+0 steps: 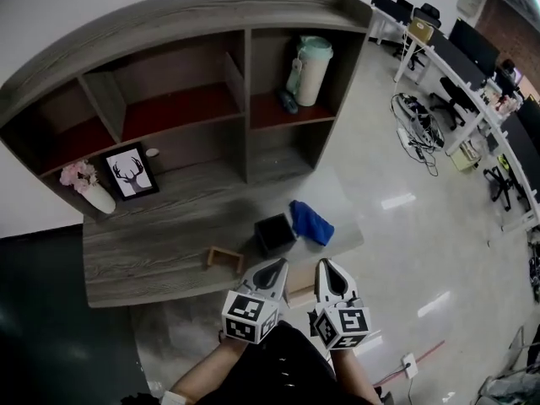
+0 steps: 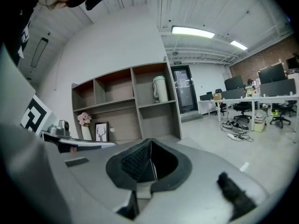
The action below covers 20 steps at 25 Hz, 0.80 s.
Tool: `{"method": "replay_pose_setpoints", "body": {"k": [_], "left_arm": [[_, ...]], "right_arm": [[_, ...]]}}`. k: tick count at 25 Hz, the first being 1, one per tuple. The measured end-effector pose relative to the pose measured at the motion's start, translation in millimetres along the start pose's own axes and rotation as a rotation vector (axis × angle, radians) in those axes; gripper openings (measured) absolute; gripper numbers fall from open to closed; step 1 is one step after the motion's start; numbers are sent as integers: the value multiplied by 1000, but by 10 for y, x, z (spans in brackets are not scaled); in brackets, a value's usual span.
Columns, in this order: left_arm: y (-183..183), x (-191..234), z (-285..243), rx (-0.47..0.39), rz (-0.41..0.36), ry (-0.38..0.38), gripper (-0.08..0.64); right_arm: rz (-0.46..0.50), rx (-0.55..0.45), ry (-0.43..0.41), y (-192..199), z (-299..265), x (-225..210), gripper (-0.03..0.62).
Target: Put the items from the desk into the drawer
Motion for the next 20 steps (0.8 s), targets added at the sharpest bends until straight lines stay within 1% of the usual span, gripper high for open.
{"method": "replay_pose_setpoints", "body": {"k": [6, 11, 14, 15, 16, 17, 20], "left_arm": [[-8, -43, -10, -12, 24, -57, 11], [76, 96, 79, -23, 64, -139, 11], [127, 221, 166, -26, 87, -194, 11], [141, 262, 199, -27, 96, -212, 11], [159, 303, 231, -28, 106, -229, 11], [175, 343, 263, -29, 118, -244, 11], [199, 477, 348, -36, 146, -287, 11]], "right_arm": [[64, 29, -80, -69, -98, -83, 12], [76, 81, -175, -93, -259, -14, 12], [113, 104, -222, -110, -387, 106, 15], [123, 124, -240, -102, -441, 146, 30], [124, 148, -258, -90, -498, 182, 88], [115, 174, -274, -79, -555, 215, 115], [99, 230, -296, -81, -710, 331, 140]]}}
Point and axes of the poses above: the fingertips, and each gripper's own axes: z backward along the fingers, x to its left, y out of its underside, the point moved 7 cm from there along z, backward along the fingers, and after that the axes turned 9 degrees about x, right-handed, at the moved point
